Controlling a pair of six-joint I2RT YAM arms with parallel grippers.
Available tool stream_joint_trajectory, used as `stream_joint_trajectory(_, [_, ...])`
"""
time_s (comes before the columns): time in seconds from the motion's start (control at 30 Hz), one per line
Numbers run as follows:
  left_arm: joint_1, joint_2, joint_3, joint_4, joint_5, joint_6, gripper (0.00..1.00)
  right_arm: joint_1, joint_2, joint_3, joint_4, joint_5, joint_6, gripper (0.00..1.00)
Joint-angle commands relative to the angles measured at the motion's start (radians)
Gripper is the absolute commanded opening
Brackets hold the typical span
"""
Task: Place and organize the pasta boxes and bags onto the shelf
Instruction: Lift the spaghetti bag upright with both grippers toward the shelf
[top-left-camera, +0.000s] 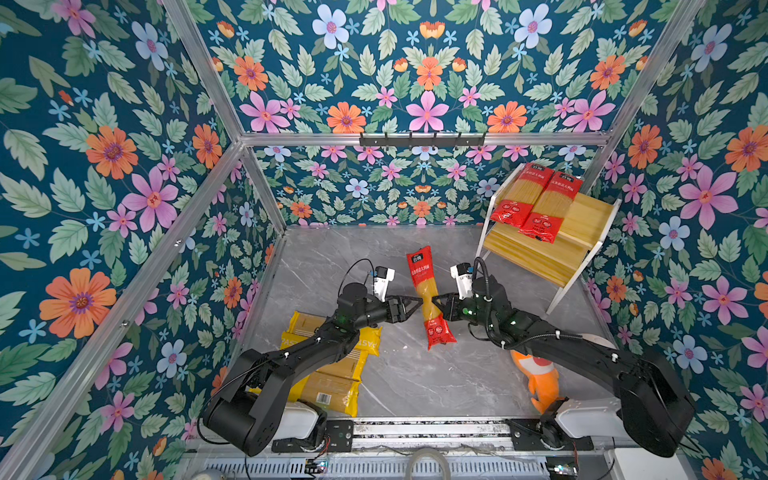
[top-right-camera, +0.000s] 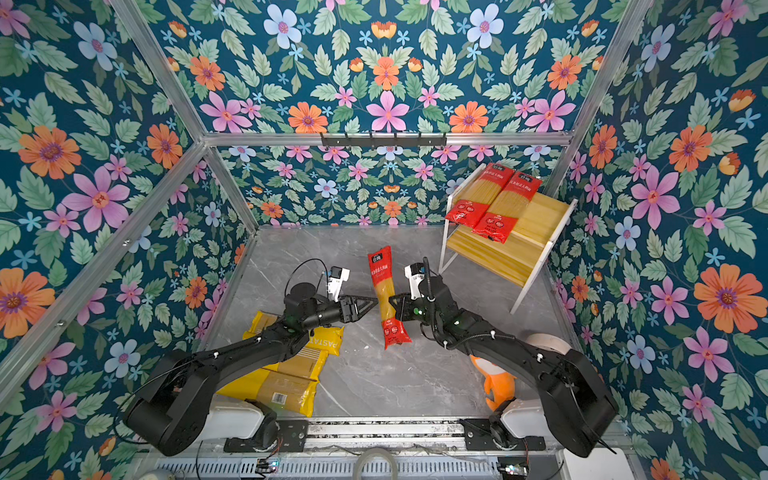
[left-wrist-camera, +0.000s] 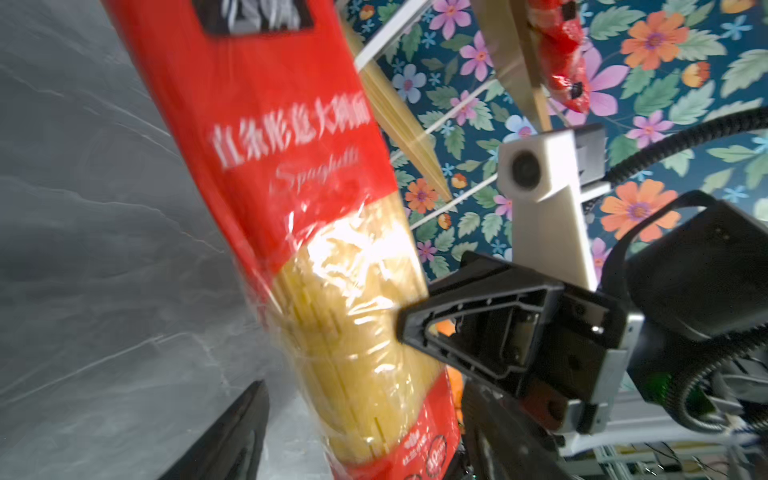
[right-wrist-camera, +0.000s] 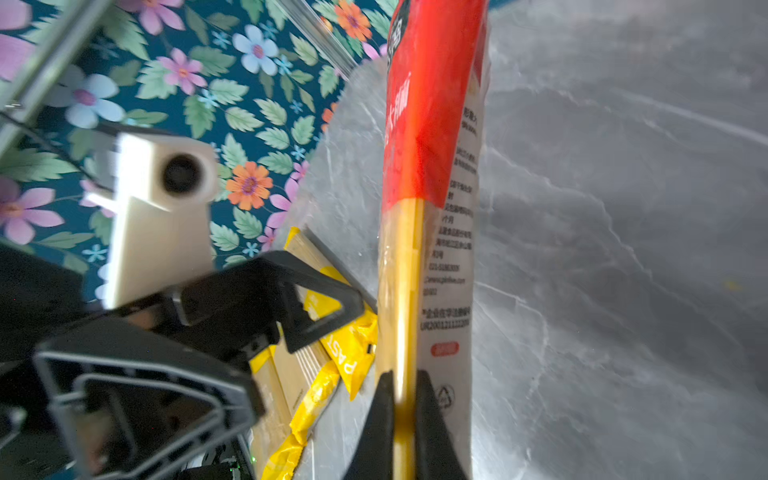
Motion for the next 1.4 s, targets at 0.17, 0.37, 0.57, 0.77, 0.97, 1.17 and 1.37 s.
stream_joint_trajectory(0.17, [-0.036,0.032,0.053,0.313,0.11,-0.098,0.78,-0.012,-0.116,0.077,0.2,-0.073,-0.084,0.0])
stream_joint_trajectory(0.37, [-0.068,0.144,0.093,0.621,0.127,-0.272,0.76,-0.022,-0.142,0.081,0.29,-0.124,0.01,0.0])
stream_joint_trajectory(0.57, [-0.069,0.179,0.138,0.667,0.138,-0.31,0.48,-0.039,-0.17,0.057,0.288,-0.111,0.057,0.0])
stream_joint_trajectory(0.77, [-0.069,0.173,0.182,0.571,0.145,-0.268,0.32,-0.095,-0.215,0.016,0.237,-0.191,0.139,0.43])
stream_joint_trajectory(0.97, [-0.066,0.164,0.283,0.366,0.137,-0.194,0.3,-0.159,-0.329,-0.05,-0.011,-0.282,0.107,0.69])
stream_joint_trajectory(1.17, [-0.078,0.213,0.4,0.362,0.144,-0.26,0.3,-0.158,-0.384,-0.136,-0.058,-0.319,0.114,0.8])
stream_joint_trajectory(1.37, [-0.129,0.246,0.472,0.356,0.15,-0.273,0.3,-0.159,-0.372,-0.174,0.111,-0.31,0.179,0.77])
